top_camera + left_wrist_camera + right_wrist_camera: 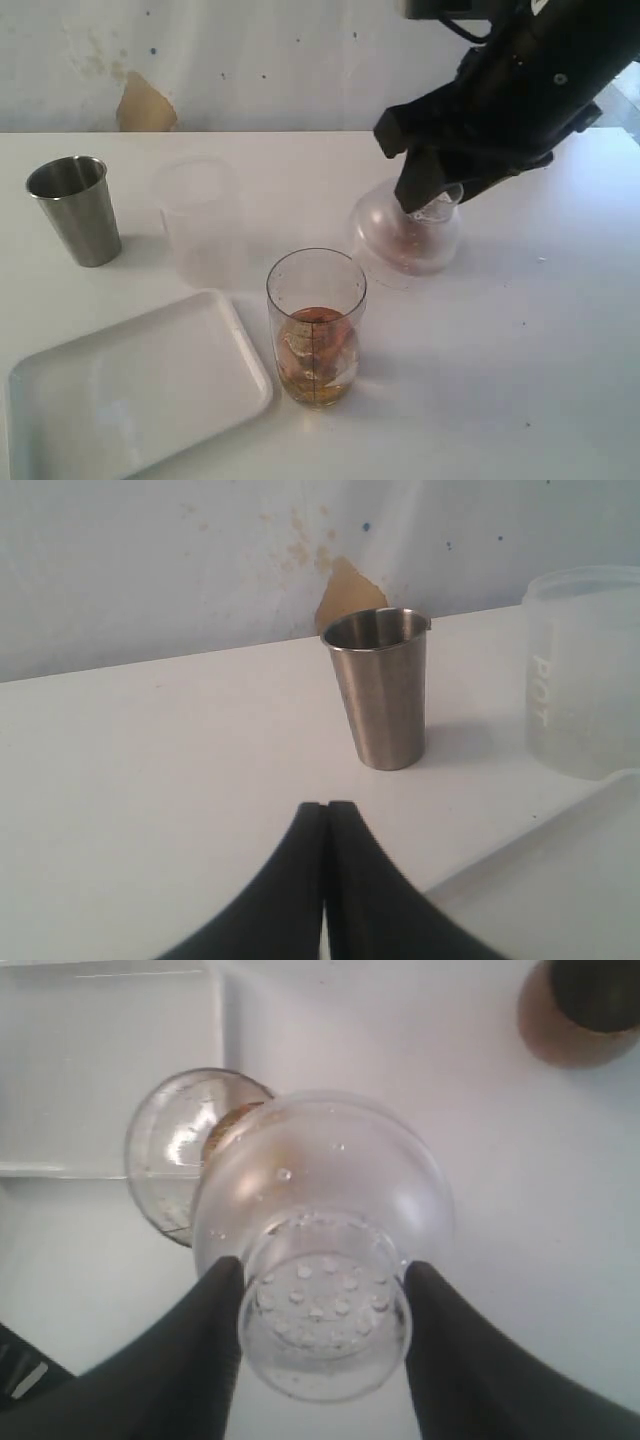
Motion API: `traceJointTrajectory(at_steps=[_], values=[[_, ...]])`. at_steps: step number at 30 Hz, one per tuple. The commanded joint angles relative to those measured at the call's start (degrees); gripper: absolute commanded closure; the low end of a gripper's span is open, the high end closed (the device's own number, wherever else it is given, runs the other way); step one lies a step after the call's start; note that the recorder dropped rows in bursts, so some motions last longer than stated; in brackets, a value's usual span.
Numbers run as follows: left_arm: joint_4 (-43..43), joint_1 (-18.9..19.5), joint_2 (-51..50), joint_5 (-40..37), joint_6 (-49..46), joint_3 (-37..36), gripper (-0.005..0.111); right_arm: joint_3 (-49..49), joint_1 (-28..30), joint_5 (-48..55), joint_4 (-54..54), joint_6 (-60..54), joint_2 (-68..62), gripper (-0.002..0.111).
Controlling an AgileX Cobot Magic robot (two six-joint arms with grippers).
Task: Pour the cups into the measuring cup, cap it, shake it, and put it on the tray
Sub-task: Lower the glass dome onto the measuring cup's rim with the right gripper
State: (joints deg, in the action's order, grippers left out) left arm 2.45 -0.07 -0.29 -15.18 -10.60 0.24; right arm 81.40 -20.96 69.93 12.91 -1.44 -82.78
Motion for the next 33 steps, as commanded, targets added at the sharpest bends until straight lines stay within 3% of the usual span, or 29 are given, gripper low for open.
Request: traceJointTrajectory(at_steps=[1, 7, 33], values=[[0.1, -0.1, 0.3, 0.5, 0.1, -0.2, 0.107, 1.9, -4.5, 0.0, 1.9, 0.9, 0.1, 0.108], [0.1, -0.1, 0.3, 0.5, 0.1, -0.2, 0.107, 3.5, -7.7, 0.0, 1.1, 1.8, -2.7, 0.108], [0.1, -0.1, 0.3, 0.5, 0.1, -0.2, 0.107, 3.4, -7.7, -2.5, -1.0, 3.4, -8.1, 0.108]])
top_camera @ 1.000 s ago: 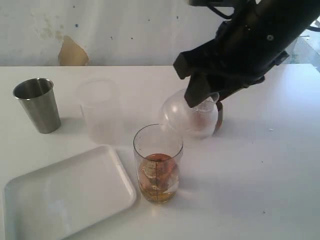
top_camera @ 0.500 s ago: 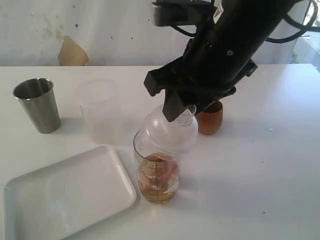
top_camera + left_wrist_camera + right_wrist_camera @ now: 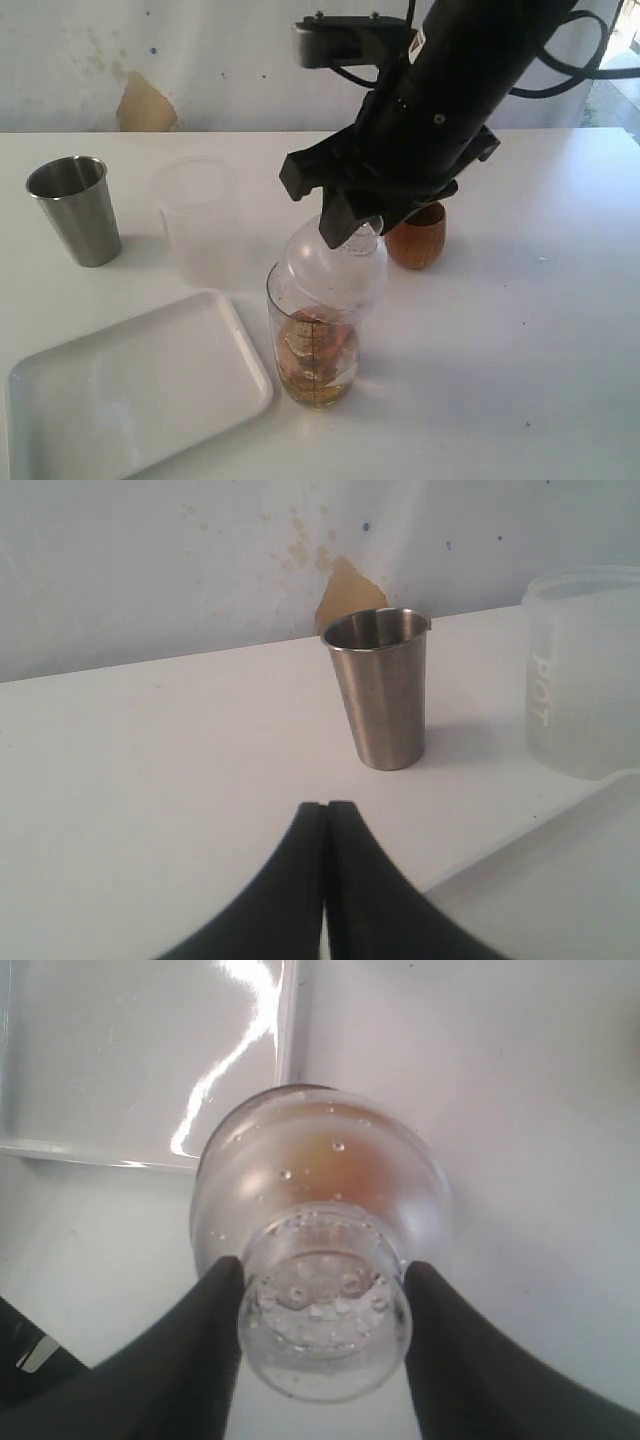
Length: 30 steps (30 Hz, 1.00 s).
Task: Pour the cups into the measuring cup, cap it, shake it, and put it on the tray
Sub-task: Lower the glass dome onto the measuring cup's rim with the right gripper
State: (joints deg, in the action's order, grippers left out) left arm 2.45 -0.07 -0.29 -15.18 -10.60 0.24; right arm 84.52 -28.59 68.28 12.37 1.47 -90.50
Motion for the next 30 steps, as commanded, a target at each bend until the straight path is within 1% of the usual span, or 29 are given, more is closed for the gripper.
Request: traceJointTrajectory(at_steps=[1, 11, 24, 30], values=[[0.1, -0.1, 0.3, 0.5, 0.1, -0.2, 0.107, 0.2, 0.0, -1.2, -0.4, 0.4, -0.6, 0.108], [0.1, -0.1, 0.3, 0.5, 0.1, -0.2, 0.107, 0.2, 0.0, -6.5, -0.4, 0.4, -0.6, 0.108], [0.1, -0.1, 0.3, 0.5, 0.1, -0.2, 0.107, 0.0, 0.0, -5.4, -0.4, 0.4, -0.7, 0.108], [0.1, -0.1, 0.3, 0.5, 0.1, -0.2, 0.107, 0.0, 0.0, -5.2, 0.0, 0.4, -2.7, 0.108]])
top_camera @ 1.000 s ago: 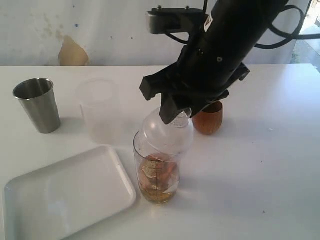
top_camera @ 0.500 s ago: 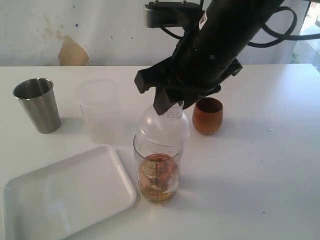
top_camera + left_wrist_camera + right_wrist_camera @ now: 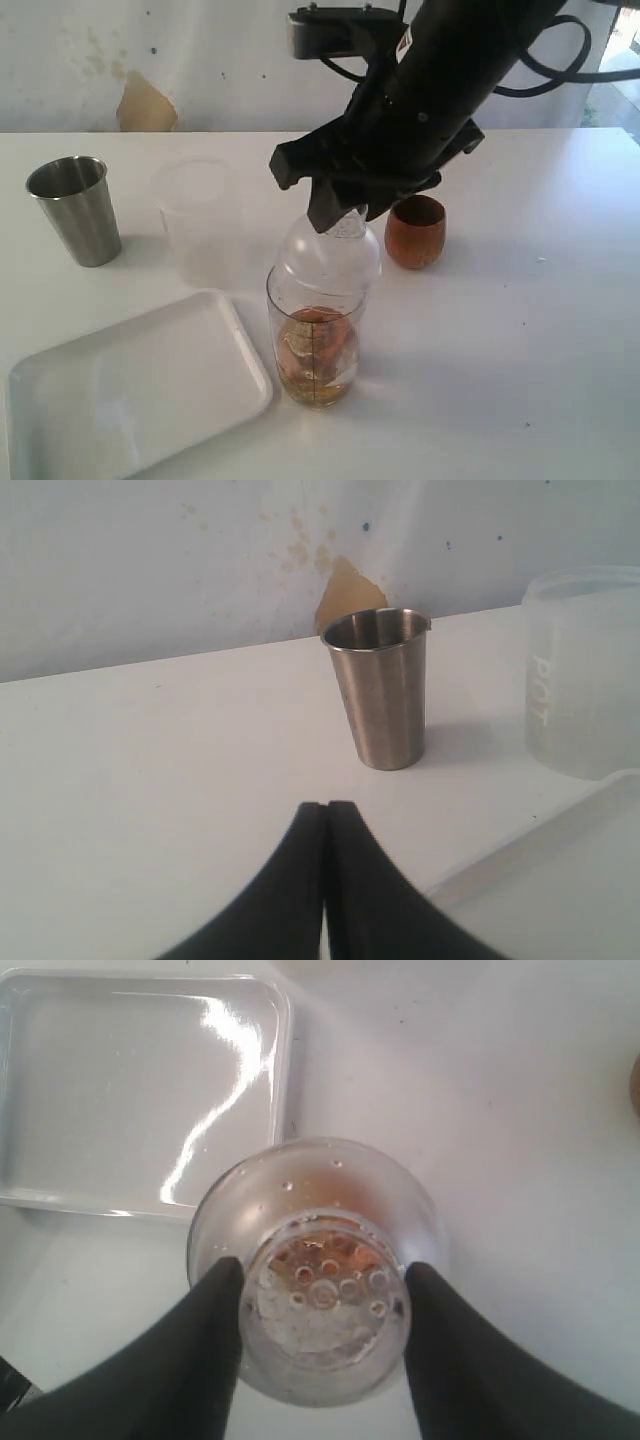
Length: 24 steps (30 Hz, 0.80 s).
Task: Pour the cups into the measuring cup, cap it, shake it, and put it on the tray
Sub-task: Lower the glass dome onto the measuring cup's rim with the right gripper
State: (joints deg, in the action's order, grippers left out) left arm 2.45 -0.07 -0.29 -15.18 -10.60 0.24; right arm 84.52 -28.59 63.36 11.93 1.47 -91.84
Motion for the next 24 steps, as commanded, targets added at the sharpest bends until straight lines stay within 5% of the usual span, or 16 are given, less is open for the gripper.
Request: traceJointTrajectory(at_steps=[1, 11, 15, 18, 24], values=[[0.1, -0.1, 0.3, 0.5, 0.1, -0.2, 0.107, 0.0, 0.0, -0.3, 0.5, 0.4, -1.8, 0.108], [0.1, -0.1, 0.3, 0.5, 0.1, -0.2, 0.107, 0.0, -1.2, 0.4, 0.1, -4.8, -2.4, 0.108], [0.1, -0.1, 0.3, 0.5, 0.1, -0.2, 0.107, 0.0, -1.7, 0.0, 0.2, -6.1, -2.4, 0.090], [0.1, -0.1, 0.3, 0.5, 0.1, -0.2, 0.107, 0.0, -1.7, 0.7, 0.1, -6.1, -2.4, 0.062], [0.1, -0.1, 0.3, 0.5, 0.1, -0.2, 0.107, 0.0, -1.7, 1.0, 0.2, -7.7, -1.4, 0.059]])
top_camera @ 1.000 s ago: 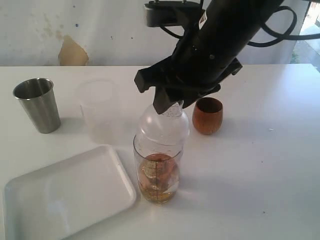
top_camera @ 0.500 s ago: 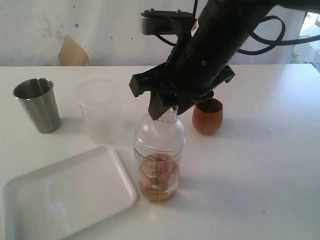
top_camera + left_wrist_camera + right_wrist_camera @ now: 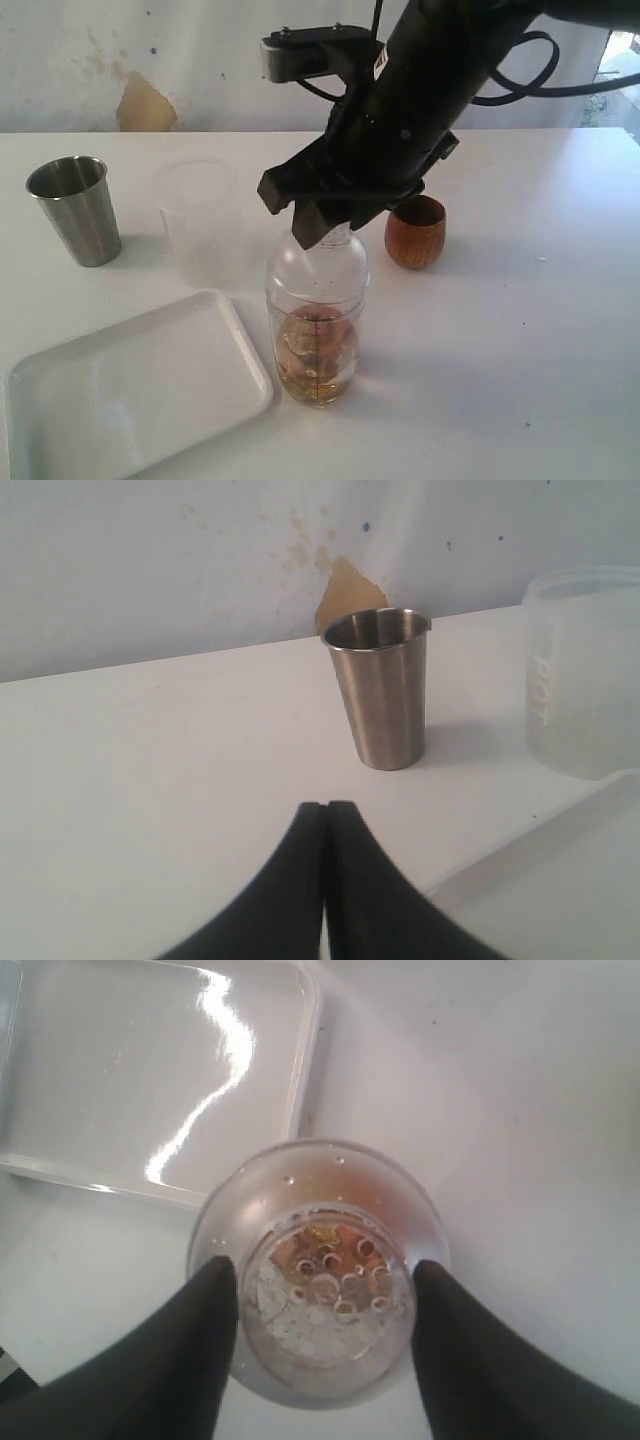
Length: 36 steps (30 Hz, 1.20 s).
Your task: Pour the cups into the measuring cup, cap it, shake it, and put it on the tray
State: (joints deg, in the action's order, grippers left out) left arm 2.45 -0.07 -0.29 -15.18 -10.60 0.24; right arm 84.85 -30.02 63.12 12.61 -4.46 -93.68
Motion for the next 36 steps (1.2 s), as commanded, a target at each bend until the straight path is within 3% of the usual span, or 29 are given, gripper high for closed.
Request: traceJointTrajectory(at_steps=[1, 9, 12, 15, 19, 25, 36], values=[[0.1, -0.1, 0.3, 0.5, 0.1, -0.2, 0.107, -0.2, -0.3, 1.3, -0.5, -1.8, 0.8, 0.057], [0.1, -0.1, 0.3, 0.5, 0.1, -0.2, 0.107, -0.2, -0.3, -2.2, -0.8, -1.8, 4.6, 0.055], [0.1, -0.1, 0.3, 0.5, 0.1, -0.2, 0.107, -0.2, -0.3, -4.7, -0.8, -1.8, 6.5, 0.060], [0.1, -0.1, 0.3, 0.5, 0.1, -0.2, 0.107, -0.2, -0.3, -7.1, -1.5, -1.8, 8.7, 0.074], [0.1, -0.1, 0.3, 0.5, 0.1, -0.2, 0.107, -0.2, -0.3, -7.0, -8.9, -1.7, 10.0, 0.107], [0.1, -0.1, 0.3, 0.5, 0.1, -0.2, 0.107, -3.0, -0.3, -3.4, -21.7, 5.9, 8.3, 0.108], [0.1, -0.1, 0.3, 0.5, 0.1, -0.2, 0.107, -5.7, -0.3, -8.4, -13.3, 2.1, 6.2, 0.108]])
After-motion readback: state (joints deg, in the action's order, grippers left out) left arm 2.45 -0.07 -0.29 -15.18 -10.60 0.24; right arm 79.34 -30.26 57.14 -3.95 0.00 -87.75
